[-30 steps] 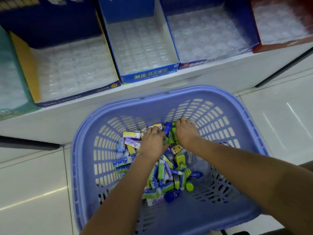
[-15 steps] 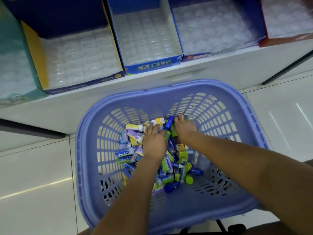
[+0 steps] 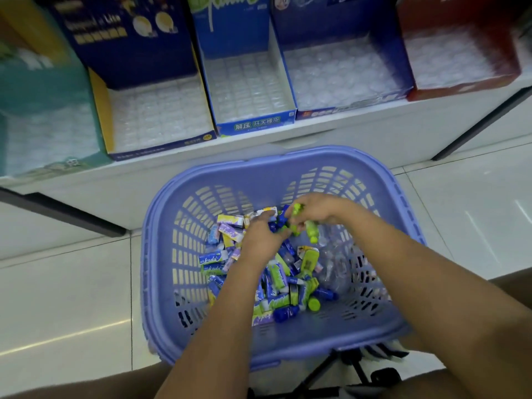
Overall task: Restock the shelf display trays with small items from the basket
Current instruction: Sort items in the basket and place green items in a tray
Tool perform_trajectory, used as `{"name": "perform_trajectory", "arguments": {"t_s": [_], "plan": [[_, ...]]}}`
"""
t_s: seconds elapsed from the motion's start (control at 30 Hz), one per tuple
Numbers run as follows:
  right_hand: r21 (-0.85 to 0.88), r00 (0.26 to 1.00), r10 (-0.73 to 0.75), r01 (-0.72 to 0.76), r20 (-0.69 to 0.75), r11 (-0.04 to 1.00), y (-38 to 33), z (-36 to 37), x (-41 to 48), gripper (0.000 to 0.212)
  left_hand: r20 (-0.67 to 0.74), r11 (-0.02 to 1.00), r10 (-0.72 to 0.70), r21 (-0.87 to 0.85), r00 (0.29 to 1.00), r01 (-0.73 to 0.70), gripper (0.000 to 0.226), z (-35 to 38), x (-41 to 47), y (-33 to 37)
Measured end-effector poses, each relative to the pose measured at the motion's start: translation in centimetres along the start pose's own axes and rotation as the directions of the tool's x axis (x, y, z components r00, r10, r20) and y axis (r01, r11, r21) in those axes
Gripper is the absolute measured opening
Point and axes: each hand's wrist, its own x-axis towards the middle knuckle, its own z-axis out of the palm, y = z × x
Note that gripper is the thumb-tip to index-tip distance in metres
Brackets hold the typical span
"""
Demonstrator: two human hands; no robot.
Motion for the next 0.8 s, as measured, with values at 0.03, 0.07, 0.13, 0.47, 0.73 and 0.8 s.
{"name": "perform_trajectory", "arguments": {"t_s": [0.03,0.07,0.13,0.47,0.73,0.8], "plan": [[0.155,0.997,-0.047,0.037,0.065,0.987,-0.9,-0.6,-1.3,0.026,0.045,0.993,0.015,-0.114,0.999,-0.009,0.058,-0.6,-0.1,1.3],[0.237,0.993,-0.094,0.075,0.069,0.969,-1.7,-1.2,-2.6,0.026,0.097,0.977,0.038,-0.21,0.995,-0.017,0.056,-1.3,-0.3,2.7],[0.285,0.988,-0.157,0.148,0.008,0.947,-3.2,-2.4,-4.9,0.029,0.211,0.93,0.103,-0.367,0.972,-0.019,0.042,-2.9,-0.7,5.1],[0.309,0.922,-0.364,0.387,-0.13,0.869,-9.9,-3.7,-13.0,0.04,0.125,0.824,0.032,-0.565,0.992,0.045,0.017,-8.6,-4.7,10.0],[0.327,0.88,-0.387,0.464,-0.275,0.823,-11.7,-2.6,-12.8,0.036,0.153,0.831,0.054,-0.554,0.987,0.041,0.03,-9.9,-5.6,10.5],[0.473,0.861,-0.329,0.492,-0.388,0.731,-11.8,-3.3,-12.5,0.042,0.106,0.809,0.022,-0.586,0.994,0.044,0.038,-10.4,-5.4,9.9]]}}
